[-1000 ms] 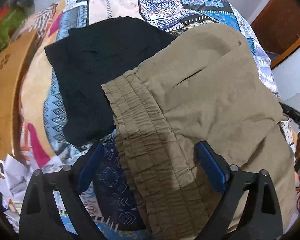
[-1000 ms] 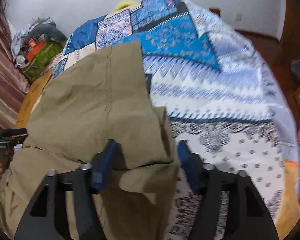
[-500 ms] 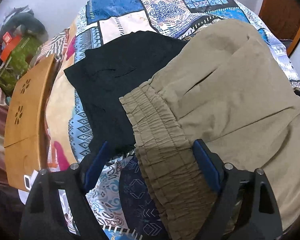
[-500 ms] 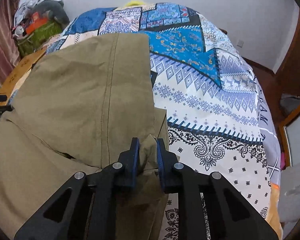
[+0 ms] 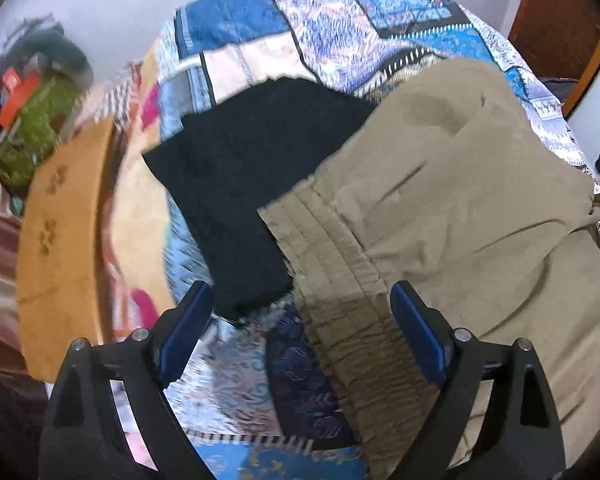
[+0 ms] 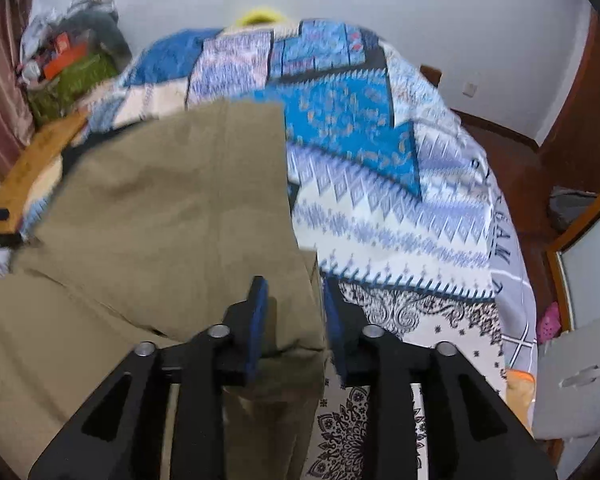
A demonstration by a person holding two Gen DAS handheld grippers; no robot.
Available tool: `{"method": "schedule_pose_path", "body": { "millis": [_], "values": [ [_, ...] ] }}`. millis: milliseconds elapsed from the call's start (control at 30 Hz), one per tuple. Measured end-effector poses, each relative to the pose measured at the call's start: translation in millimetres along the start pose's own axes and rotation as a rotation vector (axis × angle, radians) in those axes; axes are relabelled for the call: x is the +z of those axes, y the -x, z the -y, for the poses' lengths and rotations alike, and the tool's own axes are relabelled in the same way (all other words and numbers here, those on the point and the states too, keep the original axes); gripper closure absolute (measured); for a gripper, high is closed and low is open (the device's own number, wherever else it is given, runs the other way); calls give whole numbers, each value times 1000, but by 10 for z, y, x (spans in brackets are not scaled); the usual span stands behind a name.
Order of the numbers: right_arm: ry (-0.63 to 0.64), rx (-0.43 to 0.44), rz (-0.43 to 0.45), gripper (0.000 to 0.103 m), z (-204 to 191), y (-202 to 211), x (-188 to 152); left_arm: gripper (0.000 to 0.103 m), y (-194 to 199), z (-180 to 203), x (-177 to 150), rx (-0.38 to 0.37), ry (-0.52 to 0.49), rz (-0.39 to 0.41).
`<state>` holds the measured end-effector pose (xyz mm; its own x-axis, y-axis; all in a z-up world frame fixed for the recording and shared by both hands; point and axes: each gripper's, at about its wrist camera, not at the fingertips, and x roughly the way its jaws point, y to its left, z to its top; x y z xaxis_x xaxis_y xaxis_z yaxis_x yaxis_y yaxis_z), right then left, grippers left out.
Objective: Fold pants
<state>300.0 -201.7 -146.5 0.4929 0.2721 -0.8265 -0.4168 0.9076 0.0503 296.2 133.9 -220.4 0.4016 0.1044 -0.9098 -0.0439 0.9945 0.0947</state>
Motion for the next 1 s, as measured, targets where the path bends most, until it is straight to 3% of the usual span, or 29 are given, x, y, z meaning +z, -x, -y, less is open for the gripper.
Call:
{"method": "schedule_pose_path", "body": {
  "millis": [67, 267, 400, 633, 833, 1000],
  "values": [
    [-11, 21, 60, 51, -13, 175, 98, 12, 107, -59, 74, 3, 5, 36],
    [-26, 64, 176, 46, -131, 397, 414, 7, 181, -231, 348, 13, 62, 108],
    [-17, 73, 197, 42, -201, 282, 606, 7, -75, -357, 501, 8, 118, 72],
    [-8, 88, 98, 42, -210, -363, 876, 7, -700, -485, 543, -80, 225, -36],
    [-58, 102, 8, 42, -69, -900, 1006, 7, -1088, -485, 501, -129, 257, -107],
    [-109, 122, -41, 42, 6, -1242, 1117, 14, -1223, -452, 469, -192, 252, -114]
  ]
}}
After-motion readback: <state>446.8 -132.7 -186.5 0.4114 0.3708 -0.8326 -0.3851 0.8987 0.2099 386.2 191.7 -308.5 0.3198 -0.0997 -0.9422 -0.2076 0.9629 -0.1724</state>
